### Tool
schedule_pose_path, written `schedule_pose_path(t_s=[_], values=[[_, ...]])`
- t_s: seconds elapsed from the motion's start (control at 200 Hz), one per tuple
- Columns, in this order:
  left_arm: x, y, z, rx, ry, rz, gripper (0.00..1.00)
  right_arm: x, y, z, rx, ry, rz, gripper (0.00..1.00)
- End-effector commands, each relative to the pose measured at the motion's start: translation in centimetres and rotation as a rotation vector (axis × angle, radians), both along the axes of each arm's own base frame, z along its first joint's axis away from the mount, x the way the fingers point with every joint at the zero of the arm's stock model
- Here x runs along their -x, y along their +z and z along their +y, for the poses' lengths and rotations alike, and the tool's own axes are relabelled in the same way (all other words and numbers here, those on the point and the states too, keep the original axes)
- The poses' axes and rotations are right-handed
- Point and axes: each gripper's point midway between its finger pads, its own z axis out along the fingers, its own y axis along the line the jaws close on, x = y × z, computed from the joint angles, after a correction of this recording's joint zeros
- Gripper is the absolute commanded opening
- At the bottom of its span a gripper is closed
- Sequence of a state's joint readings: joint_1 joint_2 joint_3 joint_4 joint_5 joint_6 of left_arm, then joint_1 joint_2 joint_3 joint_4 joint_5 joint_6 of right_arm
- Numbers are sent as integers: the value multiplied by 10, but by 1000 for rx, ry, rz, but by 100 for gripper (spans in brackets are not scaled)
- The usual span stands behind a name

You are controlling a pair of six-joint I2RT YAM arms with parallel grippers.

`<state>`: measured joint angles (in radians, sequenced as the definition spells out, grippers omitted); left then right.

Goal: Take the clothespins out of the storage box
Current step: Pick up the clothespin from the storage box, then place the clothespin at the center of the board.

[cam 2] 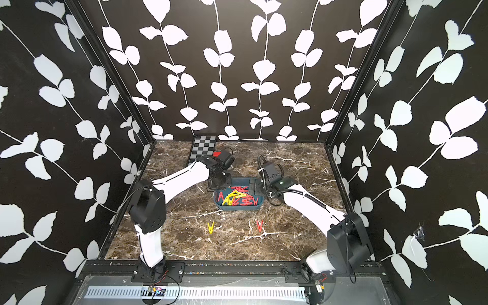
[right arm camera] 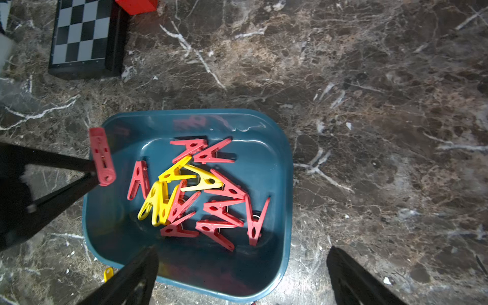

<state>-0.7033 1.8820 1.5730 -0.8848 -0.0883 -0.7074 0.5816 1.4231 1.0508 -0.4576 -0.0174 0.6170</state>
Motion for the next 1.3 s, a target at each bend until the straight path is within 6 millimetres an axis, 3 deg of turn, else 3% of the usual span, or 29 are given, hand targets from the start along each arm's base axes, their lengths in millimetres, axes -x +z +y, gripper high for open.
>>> schedule_pose_path(t_s=[0.0,0.29,0.465,0.695,0.915,1.295], values=[[25,14,6,-21,-13,-13,2,3,14,5,-57,35,-42,99],[82,11,23,-41,-100,-12,1,22,15,6,-104,68,-44,99],[117,-5,35,-75,-147,14,1,38,9,8,-105,73,-35,99],[148,-32,32,-84,-224,55,1,52,2,9,-91,83,-28,99],[167,-57,38,-142,-265,123,1,57,0,11,-83,87,-26,99],[173,-80,33,-153,-275,175,2,60,-4,10,-70,86,-18,99]])
